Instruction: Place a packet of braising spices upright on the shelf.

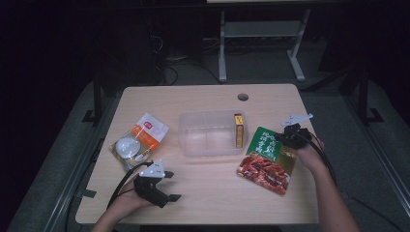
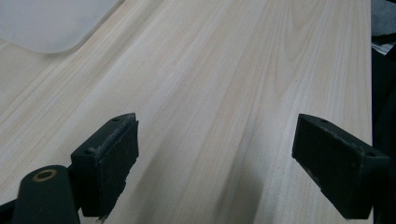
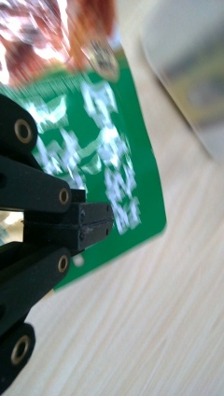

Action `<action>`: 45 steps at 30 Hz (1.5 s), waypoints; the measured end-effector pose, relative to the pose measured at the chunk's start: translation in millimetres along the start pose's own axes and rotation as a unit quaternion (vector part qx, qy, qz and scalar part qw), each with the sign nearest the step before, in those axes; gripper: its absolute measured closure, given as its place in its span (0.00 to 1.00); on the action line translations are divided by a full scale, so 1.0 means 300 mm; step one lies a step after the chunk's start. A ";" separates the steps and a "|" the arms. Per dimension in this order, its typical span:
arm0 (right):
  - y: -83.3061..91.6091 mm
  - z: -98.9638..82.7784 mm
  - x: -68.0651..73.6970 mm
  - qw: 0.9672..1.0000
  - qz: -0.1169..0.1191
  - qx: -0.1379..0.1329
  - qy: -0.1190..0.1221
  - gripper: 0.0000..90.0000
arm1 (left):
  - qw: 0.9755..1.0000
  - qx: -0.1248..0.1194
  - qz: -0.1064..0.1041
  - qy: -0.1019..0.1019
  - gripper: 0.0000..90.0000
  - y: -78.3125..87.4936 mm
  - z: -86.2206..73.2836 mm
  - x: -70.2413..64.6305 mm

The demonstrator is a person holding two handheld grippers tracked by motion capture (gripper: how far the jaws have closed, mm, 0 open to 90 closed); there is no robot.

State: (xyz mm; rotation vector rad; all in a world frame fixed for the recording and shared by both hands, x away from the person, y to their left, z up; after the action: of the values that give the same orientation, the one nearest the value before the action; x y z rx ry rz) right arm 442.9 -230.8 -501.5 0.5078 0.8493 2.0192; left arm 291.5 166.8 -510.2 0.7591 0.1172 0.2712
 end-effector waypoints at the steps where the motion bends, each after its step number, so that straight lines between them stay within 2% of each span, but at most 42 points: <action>1: -0.015 0.001 -0.020 1.000 -0.006 0.006 -0.013 1.00 | 1.000 0.002 0.000 -0.002 0.16 -0.001 -0.001 0.002; 6: -0.066 0.003 -0.085 0.999 -0.028 0.012 -0.030 1.00 | 1.000 0.004 0.000 -0.003 0.16 -0.003 -0.003 0.002; 9: -0.082 -0.006 -0.104 0.999 -0.028 0.015 -0.043 1.00 | 1.000 0.005 0.001 -0.003 0.16 -0.002 -0.005 0.002; 14: -0.101 -0.016 -0.106 0.998 -0.024 0.022 -0.049 1.00 | 1.000 0.001 0.002 0.001 0.16 -0.002 -0.003 0.000; 16: -0.100 -0.017 -0.106 0.998 -0.024 0.023 -0.044 1.00 | 1.000 0.004 0.002 -0.001 0.16 -0.002 -0.004 0.000; 23: -0.077 -0.036 -0.104 0.998 -0.021 0.040 -0.038 1.00 | 1.000 0.006 -0.002 -0.002 0.16 -0.004 -0.004 -0.005; 28: -0.058 -0.053 -0.092 0.998 -0.017 0.053 -0.027 1.00 | 1.000 0.007 -0.003 -0.006 0.16 -0.004 -0.003 -0.007; 33: -0.034 -0.076 -0.069 0.997 -0.014 0.069 -0.006 1.00 | 1.000 0.005 -0.003 -0.005 0.16 -0.004 -0.002 -0.007; 45: 0.032 -0.141 0.018 0.995 0.009 0.095 0.034 1.00 | 1.000 0.000 -0.002 0.002 0.16 0.002 -0.001 -0.009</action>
State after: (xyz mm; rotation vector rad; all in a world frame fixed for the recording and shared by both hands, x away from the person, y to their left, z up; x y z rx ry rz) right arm 408.1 -245.8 -523.3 0.5562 1.0898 1.9914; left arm 288.6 166.6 -509.9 0.7588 0.1226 0.2691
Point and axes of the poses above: each handheld gripper's, and its own axes: y roughly backward along the jaws, z roughly out of its top, x roughly to its left, the point moved 8 cm from there along -y, roughly forward along the jaws, and after that the axes turned 8 degrees about -y, right-handed, at the moved point
